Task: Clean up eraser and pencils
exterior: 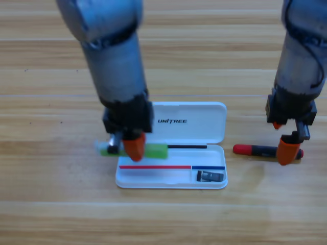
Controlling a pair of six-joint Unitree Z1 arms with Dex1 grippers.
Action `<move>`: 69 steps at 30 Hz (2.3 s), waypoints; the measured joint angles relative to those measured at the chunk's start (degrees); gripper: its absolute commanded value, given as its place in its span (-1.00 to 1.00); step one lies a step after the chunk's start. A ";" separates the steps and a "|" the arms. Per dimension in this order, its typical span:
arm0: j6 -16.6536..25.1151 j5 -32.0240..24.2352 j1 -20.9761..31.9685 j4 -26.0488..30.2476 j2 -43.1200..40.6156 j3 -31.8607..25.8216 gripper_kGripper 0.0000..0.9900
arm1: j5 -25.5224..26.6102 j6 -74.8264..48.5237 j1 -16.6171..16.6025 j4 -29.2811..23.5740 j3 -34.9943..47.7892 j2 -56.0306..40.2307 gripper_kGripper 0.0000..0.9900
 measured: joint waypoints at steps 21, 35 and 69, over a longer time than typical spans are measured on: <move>-0.58 0.00 -0.96 -3.24 5.78 -1.45 -1.00 | 0.00 -2.45 -0.91 -3.96 -2.00 8.21 0.18; -0.58 0.00 -0.99 -4.94 8.43 -2.71 -1.00 | -0.88 -4.83 -2.49 -3.96 -2.44 8.70 -1.00; -2.05 0.00 -1.01 -4.94 8.48 -2.04 1.00 | 1.79 -4.63 -2.05 3.84 1.68 -1.14 -1.00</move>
